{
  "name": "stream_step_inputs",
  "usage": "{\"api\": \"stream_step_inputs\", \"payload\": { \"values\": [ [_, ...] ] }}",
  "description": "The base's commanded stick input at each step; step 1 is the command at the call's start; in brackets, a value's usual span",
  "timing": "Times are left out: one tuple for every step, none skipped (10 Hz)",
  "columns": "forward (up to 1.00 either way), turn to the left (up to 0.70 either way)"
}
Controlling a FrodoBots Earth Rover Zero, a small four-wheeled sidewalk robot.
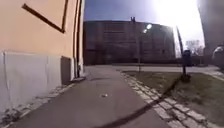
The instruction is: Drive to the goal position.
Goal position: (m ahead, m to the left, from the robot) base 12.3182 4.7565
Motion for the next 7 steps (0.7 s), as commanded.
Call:
{"api": "stream_step_inputs", "payload": {
  "values": [
    [0.85, 0.00],
    [0.85, 0.00],
    [0.85, 0.00],
    [0.85, 0.00],
    [0.85, 0.00],
    [0.85, 0.00],
    [0.85, 0.00]
  ]
}}
